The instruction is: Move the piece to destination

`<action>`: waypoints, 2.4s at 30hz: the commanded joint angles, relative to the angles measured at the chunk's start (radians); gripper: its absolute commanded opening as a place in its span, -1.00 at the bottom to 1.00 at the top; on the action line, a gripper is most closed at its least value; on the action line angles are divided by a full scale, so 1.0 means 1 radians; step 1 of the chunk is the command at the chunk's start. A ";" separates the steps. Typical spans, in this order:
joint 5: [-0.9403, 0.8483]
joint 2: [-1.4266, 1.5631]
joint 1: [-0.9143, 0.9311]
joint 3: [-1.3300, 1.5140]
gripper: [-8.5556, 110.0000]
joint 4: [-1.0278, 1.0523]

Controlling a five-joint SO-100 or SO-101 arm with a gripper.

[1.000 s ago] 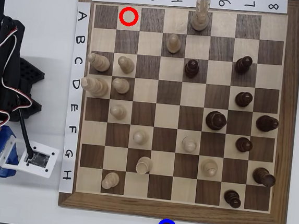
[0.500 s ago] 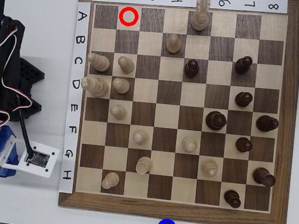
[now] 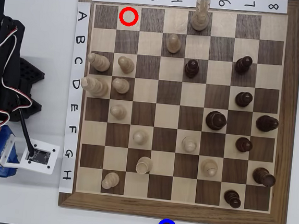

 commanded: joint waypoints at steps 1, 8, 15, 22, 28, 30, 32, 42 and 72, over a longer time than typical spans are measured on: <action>-0.035 0.058 0.017 -0.051 -0.86 -0.034; -0.071 0.058 0.014 -0.046 -0.86 -0.051; -0.067 0.058 0.018 -0.044 -0.86 -0.054; -0.069 0.058 0.018 -0.044 -0.86 -0.054; -0.069 0.058 0.018 -0.044 -0.86 -0.054; -0.061 0.058 0.025 -0.044 -0.86 -0.054; -0.063 0.058 0.028 -0.044 -0.86 -0.058; -0.066 0.058 0.035 -0.040 -0.86 -0.069; -0.066 0.058 0.035 -0.040 -0.86 -0.069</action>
